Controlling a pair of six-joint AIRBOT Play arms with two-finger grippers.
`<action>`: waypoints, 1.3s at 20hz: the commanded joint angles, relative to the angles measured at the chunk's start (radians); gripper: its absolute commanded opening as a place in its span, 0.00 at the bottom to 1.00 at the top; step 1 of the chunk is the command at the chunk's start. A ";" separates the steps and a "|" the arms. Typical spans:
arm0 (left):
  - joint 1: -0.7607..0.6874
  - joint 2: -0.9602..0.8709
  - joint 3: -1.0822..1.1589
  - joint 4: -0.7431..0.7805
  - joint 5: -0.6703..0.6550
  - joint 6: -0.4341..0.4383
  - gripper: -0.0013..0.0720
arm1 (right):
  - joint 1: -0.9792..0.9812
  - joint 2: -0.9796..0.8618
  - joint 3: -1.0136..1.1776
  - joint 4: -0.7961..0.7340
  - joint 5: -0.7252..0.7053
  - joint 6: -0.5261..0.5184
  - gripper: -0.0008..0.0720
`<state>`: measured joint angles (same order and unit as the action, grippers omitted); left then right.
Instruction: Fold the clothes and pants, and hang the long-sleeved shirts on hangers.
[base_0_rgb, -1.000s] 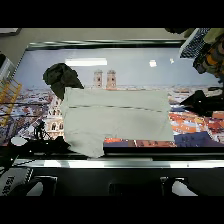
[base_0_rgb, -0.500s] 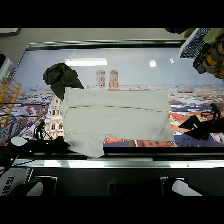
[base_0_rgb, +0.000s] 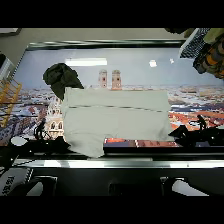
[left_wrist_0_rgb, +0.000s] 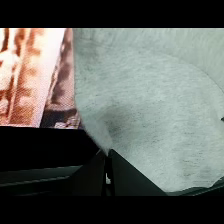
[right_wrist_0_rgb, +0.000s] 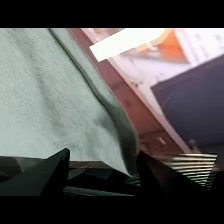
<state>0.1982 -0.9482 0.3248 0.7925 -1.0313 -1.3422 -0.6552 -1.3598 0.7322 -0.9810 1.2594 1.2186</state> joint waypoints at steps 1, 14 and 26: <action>0.000 0.000 0.000 0.000 0.000 0.000 0.04 | 0.000 -0.009 -0.012 0.009 -0.031 -0.012 0.57; 0.008 0.202 0.196 0.263 -0.382 -0.296 0.04 | 0.000 0.280 -0.011 -0.043 0.162 0.106 0.05; 0.006 0.146 0.406 0.120 -0.384 -0.310 0.04 | 0.100 0.384 0.040 0.230 0.096 0.048 0.05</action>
<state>0.2047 -0.7250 0.7074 0.9894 -1.5158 -1.6825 -0.6235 -0.9249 0.7456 -0.8326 1.4342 1.3266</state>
